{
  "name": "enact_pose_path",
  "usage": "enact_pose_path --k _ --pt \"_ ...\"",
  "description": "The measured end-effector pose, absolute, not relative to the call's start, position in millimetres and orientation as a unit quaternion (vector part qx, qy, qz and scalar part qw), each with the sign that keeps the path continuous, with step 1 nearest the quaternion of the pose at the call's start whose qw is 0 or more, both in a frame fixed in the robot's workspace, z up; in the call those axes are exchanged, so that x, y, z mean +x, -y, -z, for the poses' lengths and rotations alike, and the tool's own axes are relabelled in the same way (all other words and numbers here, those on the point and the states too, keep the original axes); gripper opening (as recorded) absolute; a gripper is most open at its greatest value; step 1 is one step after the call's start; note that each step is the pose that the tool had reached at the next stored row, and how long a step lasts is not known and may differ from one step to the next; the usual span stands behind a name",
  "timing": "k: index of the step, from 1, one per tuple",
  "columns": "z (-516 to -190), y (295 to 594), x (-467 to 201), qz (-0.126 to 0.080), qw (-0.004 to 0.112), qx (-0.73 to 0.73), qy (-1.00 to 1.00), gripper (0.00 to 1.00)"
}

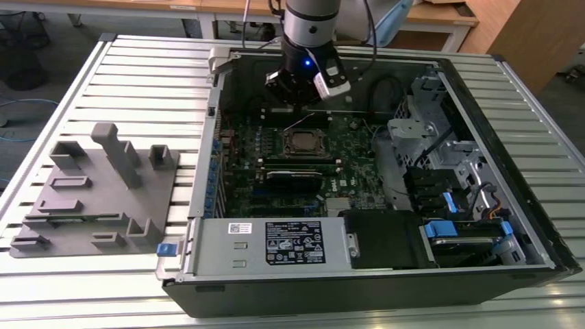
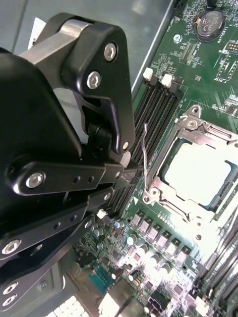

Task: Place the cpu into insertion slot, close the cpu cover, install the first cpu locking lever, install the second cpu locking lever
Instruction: 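Install the first cpu locking lever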

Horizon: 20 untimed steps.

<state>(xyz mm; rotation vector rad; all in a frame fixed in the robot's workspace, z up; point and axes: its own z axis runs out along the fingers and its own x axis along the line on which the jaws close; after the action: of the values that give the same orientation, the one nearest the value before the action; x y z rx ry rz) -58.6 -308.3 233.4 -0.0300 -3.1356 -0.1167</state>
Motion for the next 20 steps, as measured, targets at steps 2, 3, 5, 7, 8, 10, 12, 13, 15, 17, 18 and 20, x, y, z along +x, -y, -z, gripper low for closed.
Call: enact_pose_path --k 2,3,5,7,8,10,12,13,15,17,18,20 --pt "-231.7 307.6 -58.4 0.037 0.002 -0.01 0.999 0.11" --pt "-230.9 307.5 -58.0 0.037 0.002 -0.009 0.999 0.11" --pt "-230.0 307.4 -57.0 0.037 0.002 -0.01 0.999 0.11" --pt "-229.5 307.4 -55.3 0.037 0.002 -0.01 0.999 0.11" --pt "-229.2 307.4 -54.5 0.037 0.002 -0.01 0.999 0.11" --pt "-229.1 307.4 -54.0 0.037 0.002 -0.01 0.999 0.11" --pt "-229.1 307.4 -54.0 0.037 0.002 -0.01 0.999 0.11" --pt "-229.0 307.2 -53.9 0.037 0.002 -0.01 0.999 0.11" --pt "-228.9 305.8 -53.8 0.037 0.002 -0.01 0.999 0.11" --pt "-228.9 305.0 -53.8 0.037 0.002 -0.01 0.999 0.11" --pt "-228.8 305.0 -53.6 0.037 0.002 -0.01 0.999 0.11" --pt "-228.5 304.9 -52.9 0.037 0.002 -0.01 0.999 0.11"
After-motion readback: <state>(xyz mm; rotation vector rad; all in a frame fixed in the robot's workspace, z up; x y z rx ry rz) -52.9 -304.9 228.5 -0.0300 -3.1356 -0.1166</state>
